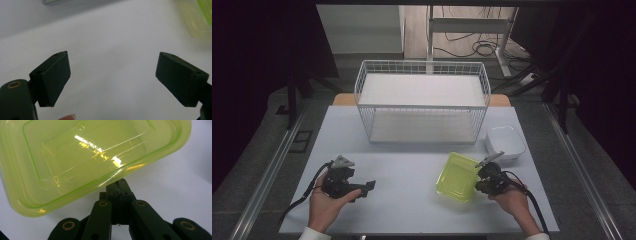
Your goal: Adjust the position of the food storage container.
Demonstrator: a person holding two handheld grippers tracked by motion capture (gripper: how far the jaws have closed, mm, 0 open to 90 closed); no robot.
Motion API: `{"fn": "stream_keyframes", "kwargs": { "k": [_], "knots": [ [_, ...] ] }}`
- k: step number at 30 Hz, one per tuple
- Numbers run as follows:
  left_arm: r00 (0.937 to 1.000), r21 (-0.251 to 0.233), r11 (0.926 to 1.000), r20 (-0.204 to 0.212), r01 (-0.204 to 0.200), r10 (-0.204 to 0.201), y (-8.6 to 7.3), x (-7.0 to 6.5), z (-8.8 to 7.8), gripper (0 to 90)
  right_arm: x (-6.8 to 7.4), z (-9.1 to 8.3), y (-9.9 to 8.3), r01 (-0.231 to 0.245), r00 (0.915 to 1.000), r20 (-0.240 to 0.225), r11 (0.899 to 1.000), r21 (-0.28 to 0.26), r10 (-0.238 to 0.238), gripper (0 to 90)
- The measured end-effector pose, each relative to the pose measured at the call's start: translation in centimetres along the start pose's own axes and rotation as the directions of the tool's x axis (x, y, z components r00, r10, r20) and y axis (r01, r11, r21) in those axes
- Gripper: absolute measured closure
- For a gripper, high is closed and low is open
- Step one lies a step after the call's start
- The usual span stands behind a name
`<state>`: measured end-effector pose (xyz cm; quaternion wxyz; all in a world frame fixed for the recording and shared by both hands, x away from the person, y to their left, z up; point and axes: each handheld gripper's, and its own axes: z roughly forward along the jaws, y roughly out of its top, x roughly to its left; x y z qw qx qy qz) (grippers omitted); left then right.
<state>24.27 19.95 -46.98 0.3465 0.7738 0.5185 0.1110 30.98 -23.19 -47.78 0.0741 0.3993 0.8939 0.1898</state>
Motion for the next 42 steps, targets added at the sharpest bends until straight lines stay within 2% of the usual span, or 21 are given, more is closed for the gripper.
{"fn": "stream_keyframes", "kwargs": {
  "k": [7,15,23,26,36,40,42],
  "knots": [
    [1.0000,0.004,1.0000,0.001,0.000,0.000,0.0,0.0,0.2,11.9,0.9,1.1,1.5,0.012,0.9999,0.001,1.000,-0.004,-0.012,89.1],
    [1.0000,0.006,1.0000,-0.002,-0.002,0.002,0.0,-0.1,0.4,11.8,2.7,2.4,3.9,0.063,0.9980,-0.006,0.998,-0.017,-0.063,89.1],
    [1.0000,0.009,1.0000,-0.005,-0.004,0.004,0.0,-0.1,0.4,11.6,3.7,3.1,5.0,0.089,0.9959,-0.017,0.996,-0.020,-0.089,89.1],
    [1.0000,0.013,0.9999,-0.003,-0.004,0.004,0.0,-0.1,0.4,11.6,4.7,3.6,5.9,0.117,0.9928,-0.024,0.993,-0.017,-0.117,89.0],
    [0.9998,0.021,0.9997,-0.012,-0.016,0.017,-0.1,-0.1,0.5,11.2,5.3,4.1,6.6,0.133,0.9904,-0.034,0.991,-0.016,-0.134,89.0],
    [0.9998,0.020,0.9997,-0.009,-0.016,0.016,-0.1,-0.1,0.4,11.2,5.4,3.6,6.3,0.141,0.9892,-0.040,0.990,-0.014,-0.141,89.0],
    [0.9999,0.017,0.9998,-0.005,-0.014,0.014,-0.1,-0.1,0.4,11.2,5.8,2.8,5.9,0.161,0.9849,-0.061,0.987,-0.023,-0.162,89.0]
  ]
}}
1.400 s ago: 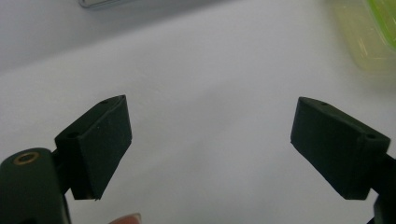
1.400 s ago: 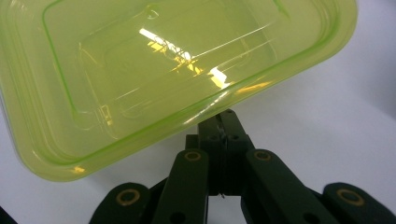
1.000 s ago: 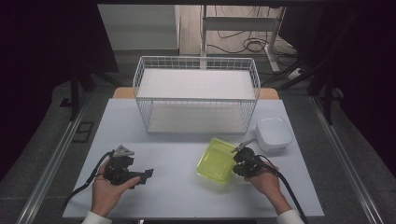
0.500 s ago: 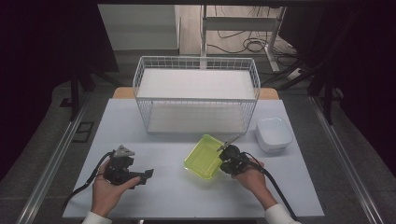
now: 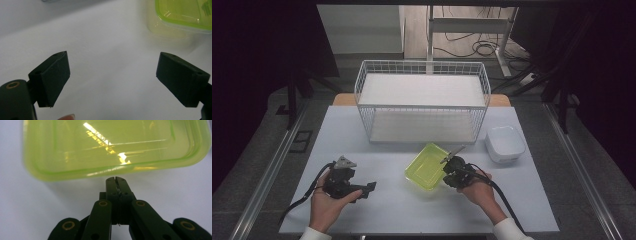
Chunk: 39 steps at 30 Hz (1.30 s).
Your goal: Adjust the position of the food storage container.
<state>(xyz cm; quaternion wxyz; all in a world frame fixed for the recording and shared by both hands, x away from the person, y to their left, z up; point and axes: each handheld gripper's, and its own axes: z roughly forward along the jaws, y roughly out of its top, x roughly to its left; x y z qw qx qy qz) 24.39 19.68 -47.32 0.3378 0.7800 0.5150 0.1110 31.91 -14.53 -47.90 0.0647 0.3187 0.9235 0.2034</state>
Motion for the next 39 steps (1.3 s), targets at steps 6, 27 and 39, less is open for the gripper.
{"fn": "stream_keyframes", "kwargs": {
  "k": [6,27,39],
  "knots": [
    [0.9999,0.000,1.0000,0.009,0.005,-0.005,0.1,0.0,0.0,11.3,1.0,-0.5,-0.1,0.050,0.9978,-0.043,0.999,-0.008,-0.051,89.0],
    [0.9999,0.005,1.0000,0.016,-0.001,0.001,0.1,0.0,0.1,11.2,6.3,3.1,4.7,0.142,0.9878,-0.064,0.990,0.002,-0.142,89.0],
    [0.9998,0.003,1.0000,0.017,-0.002,0.002,0.0,0.0,0.0,11.2,4.4,-0.4,5.0,0.088,0.9892,-0.109,0.992,-0.096,-0.098,89.0]
  ]
}}
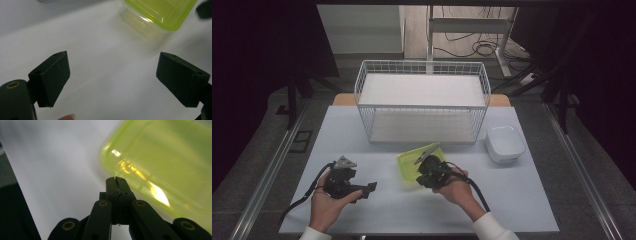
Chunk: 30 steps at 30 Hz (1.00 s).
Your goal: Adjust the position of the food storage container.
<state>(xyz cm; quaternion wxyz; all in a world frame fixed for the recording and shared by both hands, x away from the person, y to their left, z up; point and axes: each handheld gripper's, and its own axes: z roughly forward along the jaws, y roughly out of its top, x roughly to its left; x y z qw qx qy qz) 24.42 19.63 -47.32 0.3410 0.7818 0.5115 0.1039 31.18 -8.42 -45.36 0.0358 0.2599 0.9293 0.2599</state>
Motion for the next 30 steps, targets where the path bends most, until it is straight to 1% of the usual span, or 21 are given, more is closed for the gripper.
{"fn": "stream_keyframes", "kwargs": {
  "k": [1,2,3,4,6,7,8,9,11,13,14,15,16,17,18,21,22,23,26,28,30],
  "knots": [
    [1.0000,0.000,1.0000,0.000,0.000,0.000,0.0,0.0,0.0,11.2,0.0,0.0,0.0,0.000,1.0000,0.000,1.000,0.000,0.000,89.0],
    [1.0000,0.000,1.0000,0.002,0.000,0.000,0.0,0.0,0.0,11.2,-0.5,-0.4,0.1,-0.009,0.9999,0.011,1.000,-0.007,0.009,89.0],
    [1.0000,0.000,1.0000,0.004,0.003,-0.003,0.0,0.0,0.1,11.2,-2.0,-1.3,0.7,-0.030,0.9987,0.042,0.999,-0.025,0.031,89.0],
    [1.0000,0.000,1.0000,0.004,0.003,-0.003,0.0,0.0,0.1,11.2,-2.0,-1.3,0.7,-0.030,0.9987,0.042,0.999,-0.025,0.031,89.0],
    [1.0000,-0.001,1.0000,0.006,0.004,-0.004,0.1,0.0,0.1,11.2,-3.6,-1.5,1.4,-0.053,0.9967,0.060,0.998,-0.038,0.055,89.1],
    [1.0000,-0.003,1.0000,0.004,0.003,-0.003,0.1,0.0,0.1,11.2,-5.0,-1.4,2.2,-0.075,0.9934,0.083,0.996,-0.056,0.080,89.1],
    [1.0000,-0.003,1.0000,0.004,0.003,-0.003,0.1,0.0,0.1,11.2,-5.0,-1.4,2.2,-0.075,0.9934,0.083,0.996,-0.056,0.080,89.1],
    [1.0000,-0.003,1.0000,0.003,0.001,-0.001,0.1,0.0,0.1,11.2,-5.6,-1.3,2.4,-0.076,0.9929,0.087,0.995,-0.060,0.081,89.1],
    [1.0000,-0.002,1.0000,0.001,-0.003,0.003,0.0,0.0,0.1,11.2,-7.0,-0.7,3.2,-0.099,0.9881,0.112,0.993,-0.069,0.106,89.2],
    [1.0000,-0.002,1.0000,0.001,-0.009,0.009,0.0,0.0,0.1,11.3,-8.1,0.0,3.8,-0.105,0.9852,0.128,0.992,-0.076,0.114,89.2],
    [1.0000,-0.003,0.9999,0.002,-0.010,0.010,-0.1,-0.1,0.2,11.3,-9.1,0.8,4.3,-0.103,0.9812,0.156,0.992,-0.077,0.114,89.2],
    [1.0000,-0.003,0.9999,0.002,-0.010,0.010,-0.1,-0.1,0.2,11.3,-9.1,0.8,4.3,-0.103,0.9812,0.156,0.992,-0.077,0.114,89.2],
    [0.9999,0.000,0.9999,-0.001,-0.012,0.012,-0.1,-0.1,0.2,11.3,-10.0,1.5,4.8,-0.107,0.9763,0.180,0.991,-0.082,0.120,89.2],
    [0.9999,0.000,0.9999,-0.001,-0.012,0.012,-0.1,-0.1,0.2,11.3,-10.0,1.5,4.8,-0.107,0.9763,0.180,0.991,-0.082,0.120,89.2],
    [0.9999,0.001,0.9999,-0.001,-0.012,0.012,-0.1,-0.1,0.3,11.3,-10.6,2.0,5.3,-0.098,0.9756,0.188,0.991,-0.089,0.113,89.2],
    [0.9998,0.008,0.9998,-0.004,-0.018,0.018,-0.1,-0.2,0.5,11.3,-10.9,2.6,5.7,-0.092,0.9757,0.191,0.992,-0.088,0.108,89.2],
    [0.9998,0.011,0.9997,-0.003,-0.020,0.020,-0.1,-0.2,0.5,11.3,-10.7,3.2,6.0,-0.066,0.9754,0.206,0.996,-0.064,0.078,89.3],
    [0.9997,0.013,0.9997,-0.005,-0.022,0.022,-0.1,-0.2,0.6,11.3,-10.7,3.2,6.0,-0.066,0.9754,0.206,0.996,-0.064,0.078,89.3],
    [0.9996,0.019,0.9994,-0.008,-0.028,0.029,-0.1,-0.2,0.7,11.3,-10.5,3.6,6.2,-0.038,0.9741,0.222,0.999,-0.033,0.044,89.2],
    [0.9995,0.022,0.9993,-0.009,-0.031,0.032,-0.1,-0.2,0.7,11.4,-10.7,3.8,6.1,-0.034,0.9727,0.230,0.999,-0.006,0.035,89.3],
    [0.9995,0.020,0.9993,-0.012,-0.030,0.031,-0.2,-0.3,0.8,11.4,-10.7,3.9,6.0,-0.035,0.9733,0.227,0.999,0.002,0.034,89.2]
  ]
}}
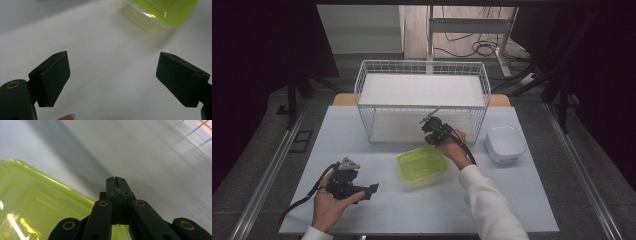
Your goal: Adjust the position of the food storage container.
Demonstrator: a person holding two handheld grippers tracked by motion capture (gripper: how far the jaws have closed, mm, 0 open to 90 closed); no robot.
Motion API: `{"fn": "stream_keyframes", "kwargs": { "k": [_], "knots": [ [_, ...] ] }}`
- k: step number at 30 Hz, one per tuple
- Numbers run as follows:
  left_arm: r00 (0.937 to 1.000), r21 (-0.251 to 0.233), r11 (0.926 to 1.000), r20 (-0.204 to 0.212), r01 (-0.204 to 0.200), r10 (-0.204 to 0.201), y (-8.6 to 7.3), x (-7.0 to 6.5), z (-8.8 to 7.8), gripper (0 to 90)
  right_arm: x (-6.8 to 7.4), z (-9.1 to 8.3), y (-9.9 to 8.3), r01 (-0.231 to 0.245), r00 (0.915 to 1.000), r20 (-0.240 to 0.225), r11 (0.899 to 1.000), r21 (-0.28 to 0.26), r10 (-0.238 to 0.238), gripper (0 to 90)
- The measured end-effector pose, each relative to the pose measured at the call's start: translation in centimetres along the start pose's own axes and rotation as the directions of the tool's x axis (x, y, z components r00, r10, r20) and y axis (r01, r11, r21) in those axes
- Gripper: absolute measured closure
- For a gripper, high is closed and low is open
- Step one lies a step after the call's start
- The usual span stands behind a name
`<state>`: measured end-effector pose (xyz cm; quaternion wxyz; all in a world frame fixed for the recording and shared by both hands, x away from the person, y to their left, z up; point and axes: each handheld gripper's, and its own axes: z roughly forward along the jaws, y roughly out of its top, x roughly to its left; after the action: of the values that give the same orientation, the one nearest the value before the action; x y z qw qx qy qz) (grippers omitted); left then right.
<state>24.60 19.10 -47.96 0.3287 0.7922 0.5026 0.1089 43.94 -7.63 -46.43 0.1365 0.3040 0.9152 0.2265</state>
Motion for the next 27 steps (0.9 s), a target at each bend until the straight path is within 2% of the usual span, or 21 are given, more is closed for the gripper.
{"fn": "stream_keyframes", "kwargs": {
  "k": [5,7,16,27],
  "knots": [
    [1.0000,-0.002,1.0000,0.002,0.003,-0.003,0.0,0.0,-0.1,11.4,0.0,-0.2,-0.5,-0.015,0.9999,0.002,1.000,0.019,0.015,89.3],
    [1.0000,-0.005,1.0000,-0.003,0.004,-0.004,0.0,0.0,-0.1,11.3,0.1,-0.4,-0.7,-0.003,1.0000,0.008,1.000,0.022,0.003,89.3],
    [1.0000,-0.003,1.0000,-0.001,0.005,-0.005,0.0,-0.1,0.0,11.3,0.2,-1.3,-2.1,-0.002,0.9999,0.013,0.999,0.033,0.001,89.3],
    [0.9999,-0.005,0.9999,0.006,0.014,-0.014,0.0,-0.1,0.0,11.2,0.3,-2.1,-3.3,0.002,0.9999,0.010,0.997,0.077,-0.003,89.2]
  ]
}}
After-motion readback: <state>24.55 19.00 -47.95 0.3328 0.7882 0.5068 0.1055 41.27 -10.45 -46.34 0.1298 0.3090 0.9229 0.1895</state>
